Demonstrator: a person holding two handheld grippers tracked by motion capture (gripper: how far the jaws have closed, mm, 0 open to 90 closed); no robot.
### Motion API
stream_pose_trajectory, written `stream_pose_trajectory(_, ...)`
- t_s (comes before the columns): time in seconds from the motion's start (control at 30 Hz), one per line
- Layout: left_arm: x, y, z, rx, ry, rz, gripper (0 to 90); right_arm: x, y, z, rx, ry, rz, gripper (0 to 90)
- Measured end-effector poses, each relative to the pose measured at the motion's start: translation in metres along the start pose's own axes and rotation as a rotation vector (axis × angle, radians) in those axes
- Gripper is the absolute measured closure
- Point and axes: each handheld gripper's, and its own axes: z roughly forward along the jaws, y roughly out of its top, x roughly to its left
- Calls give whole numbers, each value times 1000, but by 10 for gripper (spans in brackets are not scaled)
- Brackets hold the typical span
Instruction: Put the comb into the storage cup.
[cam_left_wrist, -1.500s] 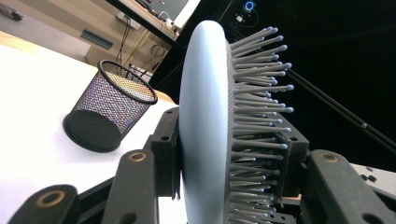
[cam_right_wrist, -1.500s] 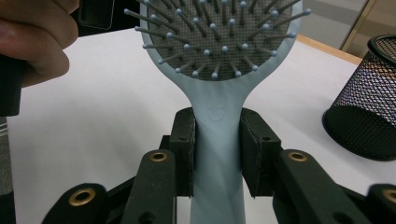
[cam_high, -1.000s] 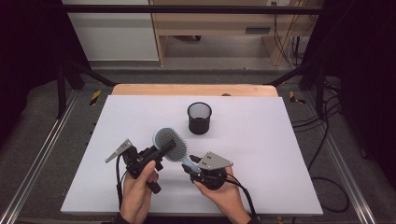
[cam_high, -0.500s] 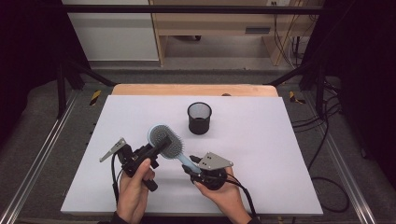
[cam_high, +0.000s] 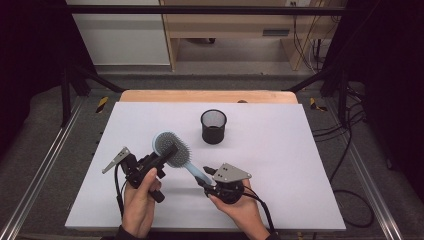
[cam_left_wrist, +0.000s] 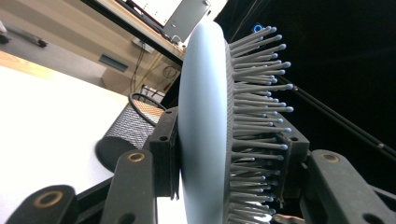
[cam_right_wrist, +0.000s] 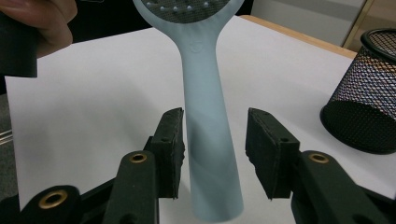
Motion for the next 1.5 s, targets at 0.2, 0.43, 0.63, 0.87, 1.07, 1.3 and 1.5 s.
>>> stream_pose_trajectory(0.2, 3, 4, -4, -25, 23, 10, 534, -2, 0, -1, -1, -3, 5, 567)
stream_pose_trajectory(0.43, 5, 8, -8, -44, 31, 24, 532, -8, -2, -2, 5, -17, 15, 554)
stream_pose_trajectory(0.63, 5, 11, -10, -58, 40, 37, 531, -21, -4, -5, 23, -27, 62, 457)
stream_pose_trajectory(0.87, 6, 13, -12, -64, 42, 38, 530, -38, -8, -5, 55, -47, 130, 240)
stream_pose_trajectory(1.07, 6, 14, -13, -69, 42, 42, 530, -51, -14, -7, 71, -120, 137, 132)
stream_pose_trajectory(1.3, 6, 16, -14, -75, 45, 47, 530, -65, -17, -17, 66, -154, 156, 127)
stream_pose_trajectory(1.5, 7, 17, -15, -81, 45, 46, 529, -74, -18, -25, 65, -183, 156, 130)
